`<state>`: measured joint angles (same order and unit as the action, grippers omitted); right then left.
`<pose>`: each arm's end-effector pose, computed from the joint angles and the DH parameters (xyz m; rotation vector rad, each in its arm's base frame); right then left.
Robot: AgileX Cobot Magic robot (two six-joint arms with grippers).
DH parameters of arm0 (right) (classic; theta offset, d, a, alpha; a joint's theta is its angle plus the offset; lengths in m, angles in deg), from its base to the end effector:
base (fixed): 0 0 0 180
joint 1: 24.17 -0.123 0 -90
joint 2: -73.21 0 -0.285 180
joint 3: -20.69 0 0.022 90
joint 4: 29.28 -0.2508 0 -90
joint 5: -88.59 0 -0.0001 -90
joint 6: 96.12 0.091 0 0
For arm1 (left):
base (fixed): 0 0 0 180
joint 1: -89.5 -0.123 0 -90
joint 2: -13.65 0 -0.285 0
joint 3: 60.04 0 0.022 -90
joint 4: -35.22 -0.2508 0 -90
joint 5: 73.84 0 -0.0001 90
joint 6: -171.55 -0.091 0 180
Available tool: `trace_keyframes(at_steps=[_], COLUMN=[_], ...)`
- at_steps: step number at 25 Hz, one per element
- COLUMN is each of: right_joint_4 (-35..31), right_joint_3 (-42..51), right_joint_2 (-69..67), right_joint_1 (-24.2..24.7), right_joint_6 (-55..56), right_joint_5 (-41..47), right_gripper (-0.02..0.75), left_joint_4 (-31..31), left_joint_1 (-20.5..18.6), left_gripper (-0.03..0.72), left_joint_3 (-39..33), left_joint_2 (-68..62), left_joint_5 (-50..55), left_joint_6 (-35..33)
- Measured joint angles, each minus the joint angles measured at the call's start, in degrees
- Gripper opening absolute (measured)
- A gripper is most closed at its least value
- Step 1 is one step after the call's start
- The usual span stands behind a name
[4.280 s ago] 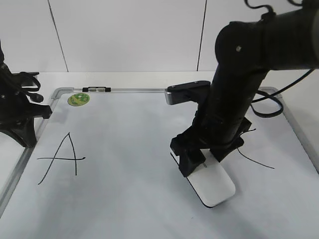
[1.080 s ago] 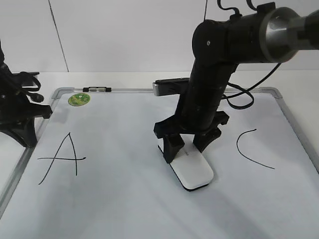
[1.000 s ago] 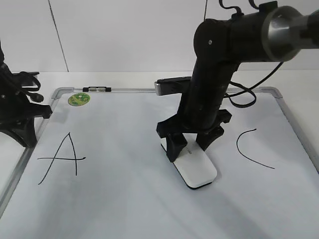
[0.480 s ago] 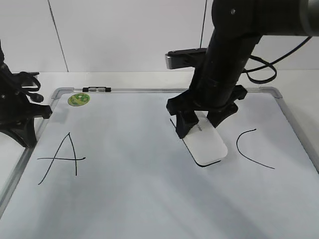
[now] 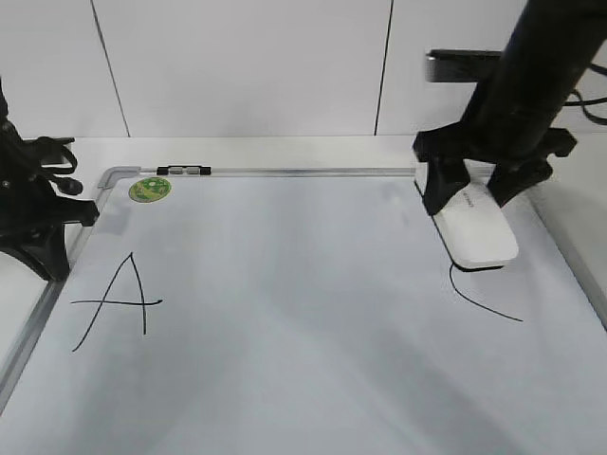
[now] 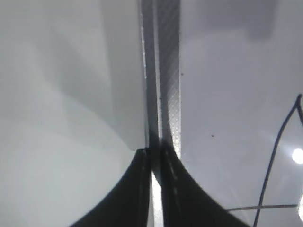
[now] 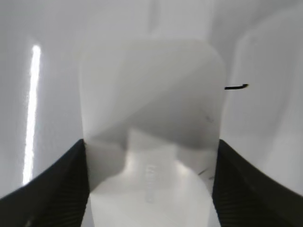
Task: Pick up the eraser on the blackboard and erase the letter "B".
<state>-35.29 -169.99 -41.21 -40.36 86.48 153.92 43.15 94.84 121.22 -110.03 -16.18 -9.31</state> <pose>0.3663 0.1154 0.2554 -0.2996 2.9485 0.1919 0.3791 -0.0461 0.1539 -0.0532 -3.1298 0.1829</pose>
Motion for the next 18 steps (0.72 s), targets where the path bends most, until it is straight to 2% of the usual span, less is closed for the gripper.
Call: trace_keyframes(at_steps=[10, 18], right_joint_4=[0.1, -0.1], right_joint_3=[0.5, 0.5], right_joint_2=[1.4, 1.4], right_joint_1=[11.0, 15.7], right_joint_6=[-2.2, -6.3], right_joint_5=[3.2, 3.4], right_gripper=[0.548, 0.548], left_joint_4=[0.0, -0.1], left_joint_1=[0.0, 0.0], left_gripper=[0.021, 0.021], left_joint_3=[0.0, 0.0], left_joint_2=[0.0, 0.0], left_joint_5=[0.0, 0.0], left_joint_6=[0.0, 0.0])
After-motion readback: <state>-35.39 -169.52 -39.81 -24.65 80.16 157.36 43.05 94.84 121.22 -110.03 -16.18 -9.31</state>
